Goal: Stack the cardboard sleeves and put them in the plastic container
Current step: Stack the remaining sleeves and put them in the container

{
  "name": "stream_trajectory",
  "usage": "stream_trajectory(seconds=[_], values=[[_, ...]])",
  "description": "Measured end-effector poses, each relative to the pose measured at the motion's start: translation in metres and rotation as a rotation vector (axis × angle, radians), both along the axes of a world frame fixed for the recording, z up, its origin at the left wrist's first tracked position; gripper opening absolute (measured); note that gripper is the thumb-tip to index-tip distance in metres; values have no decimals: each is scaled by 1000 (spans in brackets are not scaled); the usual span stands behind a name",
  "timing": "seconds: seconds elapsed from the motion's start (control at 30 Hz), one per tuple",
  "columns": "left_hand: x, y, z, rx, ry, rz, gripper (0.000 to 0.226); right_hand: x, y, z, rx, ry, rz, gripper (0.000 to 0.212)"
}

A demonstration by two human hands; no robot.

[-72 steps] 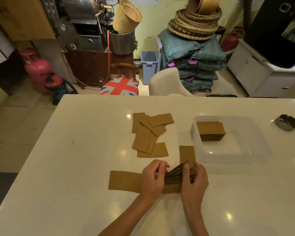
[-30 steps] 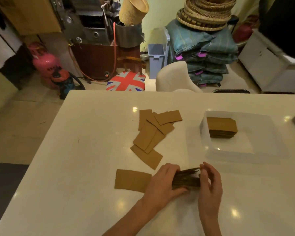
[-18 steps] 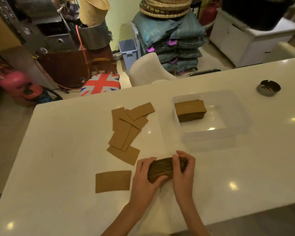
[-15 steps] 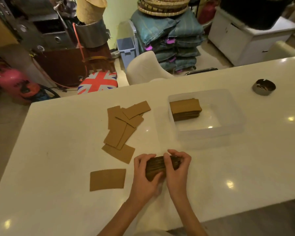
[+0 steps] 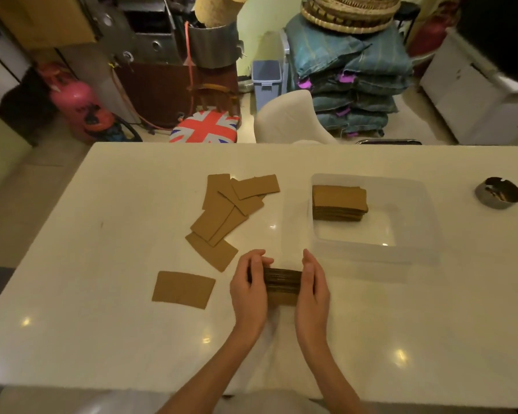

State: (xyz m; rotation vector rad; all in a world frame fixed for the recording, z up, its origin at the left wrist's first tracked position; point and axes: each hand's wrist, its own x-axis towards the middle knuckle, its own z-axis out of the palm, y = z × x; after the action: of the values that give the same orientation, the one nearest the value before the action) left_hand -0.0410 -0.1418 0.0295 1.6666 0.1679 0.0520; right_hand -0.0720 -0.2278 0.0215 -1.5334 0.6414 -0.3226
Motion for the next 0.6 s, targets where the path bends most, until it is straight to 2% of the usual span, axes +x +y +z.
stream_trajectory(seconds=[0.2,0.33,0.4,0.47,0.6], values=[[7,2,-10,77,26,-47,28,5,-8,-6,62,6,-13,43],[2,7,-10,145,-24,-92,31,0,-12,-13,-65,30,9,42],[2,5,-11,137,-44,-101,32,1,-10,-13,-30,11,-9,43],[1,2,-12,99,-45,-125,31,1,-7,-9,36,-14,-17,40],[4,1,-13,114,-55,-127,29,5,-15,-8,12,-30,-13,32]])
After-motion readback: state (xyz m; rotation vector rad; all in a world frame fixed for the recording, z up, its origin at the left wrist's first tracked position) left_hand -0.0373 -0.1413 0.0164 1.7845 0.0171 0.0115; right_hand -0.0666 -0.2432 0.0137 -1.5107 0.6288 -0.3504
